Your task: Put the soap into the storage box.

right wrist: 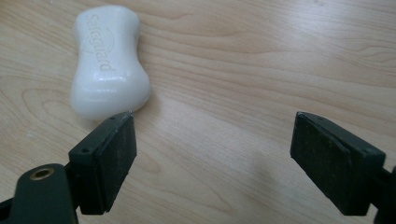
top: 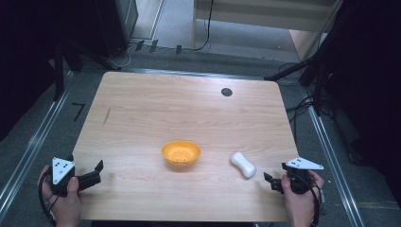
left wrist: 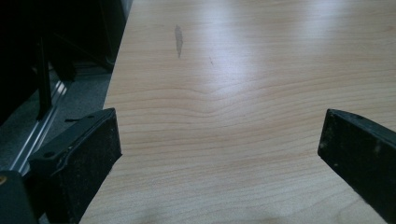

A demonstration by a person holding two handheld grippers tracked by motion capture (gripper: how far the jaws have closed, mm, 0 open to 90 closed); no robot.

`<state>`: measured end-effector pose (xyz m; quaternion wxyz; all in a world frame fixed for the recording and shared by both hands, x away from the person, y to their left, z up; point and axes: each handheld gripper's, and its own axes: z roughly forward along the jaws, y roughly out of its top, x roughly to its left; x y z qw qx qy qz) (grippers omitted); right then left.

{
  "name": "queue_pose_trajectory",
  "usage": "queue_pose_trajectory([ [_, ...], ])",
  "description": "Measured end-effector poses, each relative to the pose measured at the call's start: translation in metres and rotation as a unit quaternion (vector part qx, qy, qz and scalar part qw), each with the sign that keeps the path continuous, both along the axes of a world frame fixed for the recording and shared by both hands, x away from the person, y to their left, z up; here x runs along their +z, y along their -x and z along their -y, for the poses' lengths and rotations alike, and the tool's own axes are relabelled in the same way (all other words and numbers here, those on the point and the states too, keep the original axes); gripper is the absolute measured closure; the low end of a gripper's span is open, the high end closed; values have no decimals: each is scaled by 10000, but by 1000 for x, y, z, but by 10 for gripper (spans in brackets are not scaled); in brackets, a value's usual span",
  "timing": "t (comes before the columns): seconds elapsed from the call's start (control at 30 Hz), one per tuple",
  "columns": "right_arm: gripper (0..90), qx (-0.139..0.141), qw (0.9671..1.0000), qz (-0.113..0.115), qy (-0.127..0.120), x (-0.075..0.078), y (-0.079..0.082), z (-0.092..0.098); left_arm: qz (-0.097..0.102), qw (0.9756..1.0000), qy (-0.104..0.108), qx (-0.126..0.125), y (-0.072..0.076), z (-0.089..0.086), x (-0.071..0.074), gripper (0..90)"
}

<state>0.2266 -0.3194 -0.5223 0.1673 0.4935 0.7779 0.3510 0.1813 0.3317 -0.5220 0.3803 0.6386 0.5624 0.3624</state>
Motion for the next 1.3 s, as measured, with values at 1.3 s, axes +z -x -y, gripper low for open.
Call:
queue_pose_trajectory([
  [1.3, 183, 710, 9921, -818, 633, 19, -31, -49, -75, 10000, -2, -21, -2, 0, 0, 0],
])
